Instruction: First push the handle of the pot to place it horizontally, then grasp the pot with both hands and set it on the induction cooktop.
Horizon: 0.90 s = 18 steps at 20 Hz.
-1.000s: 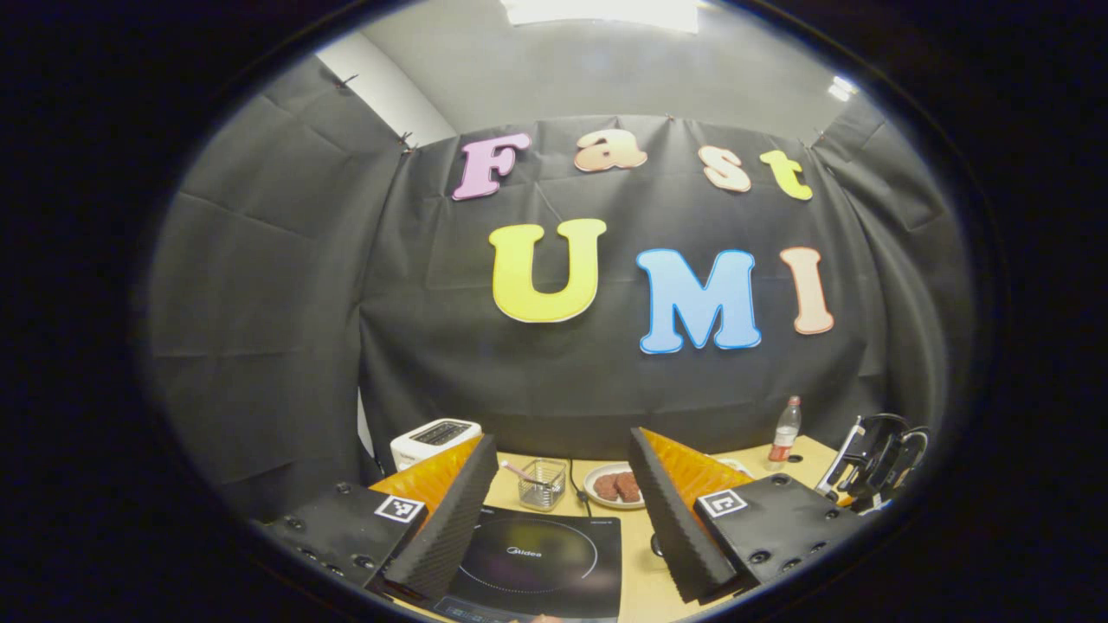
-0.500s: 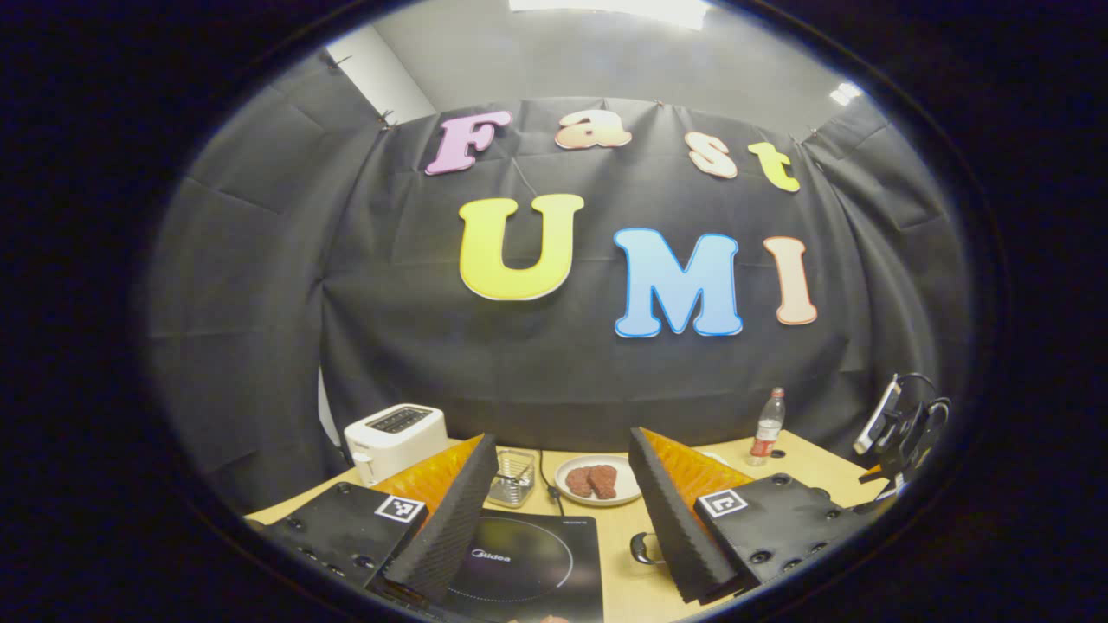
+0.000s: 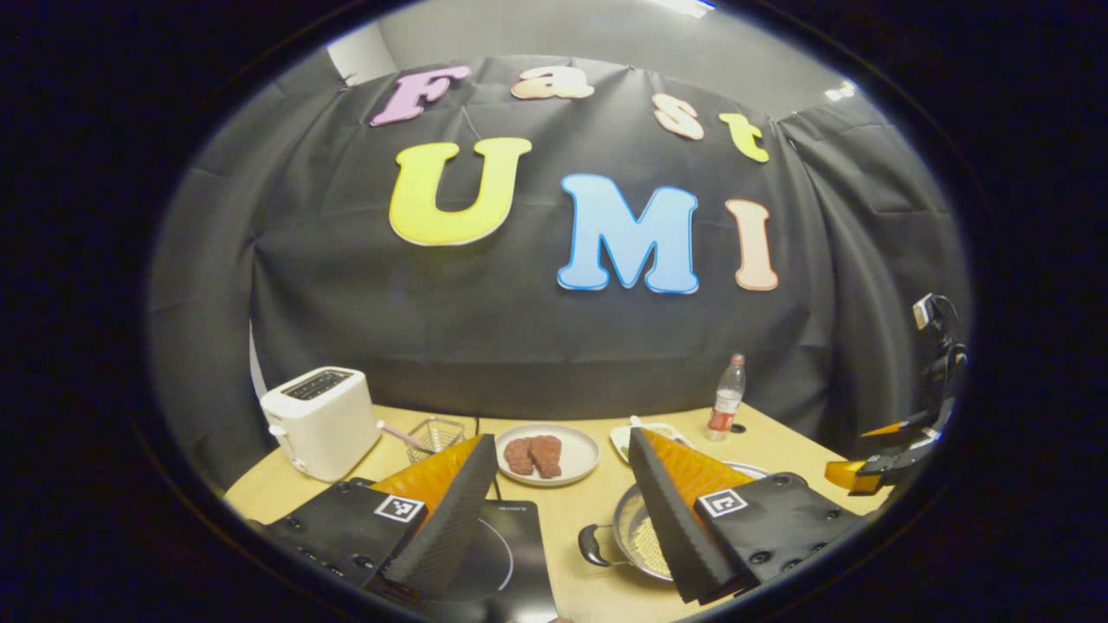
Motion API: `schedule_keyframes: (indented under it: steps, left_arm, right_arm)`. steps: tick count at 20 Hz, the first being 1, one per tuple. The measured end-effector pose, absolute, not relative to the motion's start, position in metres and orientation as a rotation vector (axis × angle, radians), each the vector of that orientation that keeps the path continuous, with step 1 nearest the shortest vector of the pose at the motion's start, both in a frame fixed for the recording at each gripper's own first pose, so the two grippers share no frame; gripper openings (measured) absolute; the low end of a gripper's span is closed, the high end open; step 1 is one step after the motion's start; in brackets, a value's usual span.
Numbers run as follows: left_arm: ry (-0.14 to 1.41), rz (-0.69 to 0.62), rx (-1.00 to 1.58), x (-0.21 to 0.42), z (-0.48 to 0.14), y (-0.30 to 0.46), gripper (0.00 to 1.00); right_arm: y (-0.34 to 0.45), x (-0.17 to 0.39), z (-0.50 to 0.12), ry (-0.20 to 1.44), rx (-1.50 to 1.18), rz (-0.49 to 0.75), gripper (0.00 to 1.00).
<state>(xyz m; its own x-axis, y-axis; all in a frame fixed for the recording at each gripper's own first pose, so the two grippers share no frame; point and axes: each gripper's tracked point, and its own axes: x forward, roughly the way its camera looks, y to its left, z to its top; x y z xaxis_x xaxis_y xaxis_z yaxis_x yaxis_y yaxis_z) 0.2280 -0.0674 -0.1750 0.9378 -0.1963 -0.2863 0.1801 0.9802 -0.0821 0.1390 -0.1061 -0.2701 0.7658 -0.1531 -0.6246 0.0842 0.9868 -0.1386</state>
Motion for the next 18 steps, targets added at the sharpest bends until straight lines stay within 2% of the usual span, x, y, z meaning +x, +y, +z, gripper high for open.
schedule_keyframes:
  steps: [10,11,12,18]
  left_arm:
    - [0.551,-0.188,-0.052,0.246,-0.271,-0.117,0.99]
    - [0.576,-0.188,-0.047,0.246,-0.28,-0.121,0.94]
    - [0.601,-0.189,-0.039,0.247,-0.288,-0.124,0.99]
    - [0.737,-0.171,-0.018,0.243,-0.341,-0.13,1.0]
  right_arm:
    - [-0.108,0.164,-0.309,0.756,0.001,-0.041,0.97]
    - [-0.108,0.166,-0.312,0.764,0.007,-0.034,0.98]
    - [-0.107,0.168,-0.316,0.77,0.013,-0.028,0.98]
    - [-0.105,0.176,-0.342,0.834,0.047,-0.001,0.98]
